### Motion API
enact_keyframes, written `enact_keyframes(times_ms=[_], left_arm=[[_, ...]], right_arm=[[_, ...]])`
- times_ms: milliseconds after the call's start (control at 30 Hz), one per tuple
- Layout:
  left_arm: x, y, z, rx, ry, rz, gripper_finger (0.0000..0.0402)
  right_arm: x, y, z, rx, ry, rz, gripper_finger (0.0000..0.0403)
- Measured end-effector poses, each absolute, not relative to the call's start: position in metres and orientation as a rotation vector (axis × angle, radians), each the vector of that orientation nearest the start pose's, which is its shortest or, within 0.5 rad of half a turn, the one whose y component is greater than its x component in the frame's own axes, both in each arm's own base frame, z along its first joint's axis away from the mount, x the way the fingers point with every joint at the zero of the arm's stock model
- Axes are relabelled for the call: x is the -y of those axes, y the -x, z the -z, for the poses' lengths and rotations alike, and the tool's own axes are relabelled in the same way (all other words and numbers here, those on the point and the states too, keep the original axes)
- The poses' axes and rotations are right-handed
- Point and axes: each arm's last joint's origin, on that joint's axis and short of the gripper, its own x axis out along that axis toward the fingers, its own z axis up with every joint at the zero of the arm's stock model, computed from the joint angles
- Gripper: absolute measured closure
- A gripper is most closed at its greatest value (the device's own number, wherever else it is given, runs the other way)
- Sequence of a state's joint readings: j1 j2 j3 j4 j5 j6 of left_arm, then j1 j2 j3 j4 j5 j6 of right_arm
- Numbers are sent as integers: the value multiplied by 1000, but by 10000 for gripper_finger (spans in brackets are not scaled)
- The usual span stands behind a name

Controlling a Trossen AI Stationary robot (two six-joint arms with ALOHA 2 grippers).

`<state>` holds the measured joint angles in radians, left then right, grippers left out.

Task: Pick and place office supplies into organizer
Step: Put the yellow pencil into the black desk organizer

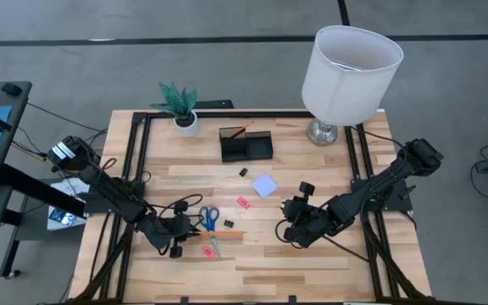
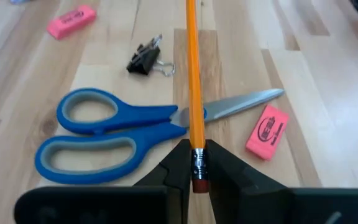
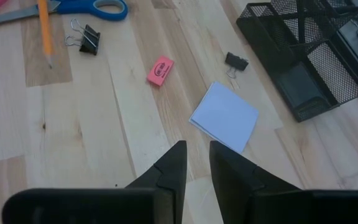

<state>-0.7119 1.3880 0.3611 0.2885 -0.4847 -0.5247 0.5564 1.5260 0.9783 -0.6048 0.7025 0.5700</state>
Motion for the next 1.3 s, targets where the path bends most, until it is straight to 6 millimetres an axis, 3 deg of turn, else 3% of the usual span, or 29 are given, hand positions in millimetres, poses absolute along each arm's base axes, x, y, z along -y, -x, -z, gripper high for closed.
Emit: enact_keyframes(times_ms=[300, 767, 1300], left_arm=[[124, -185, -144, -706, 10, -11, 372], [103, -207, -209, -885, -262, -276, 372], [51, -229, -280, -1029, -444, -383, 372]], right_arm=[[-134, -252, -209, -845, 158, 378, 337], [-133, -250, -208, -863, 175, 382, 337], [-133, -250, -208, -863, 174, 382, 337]])
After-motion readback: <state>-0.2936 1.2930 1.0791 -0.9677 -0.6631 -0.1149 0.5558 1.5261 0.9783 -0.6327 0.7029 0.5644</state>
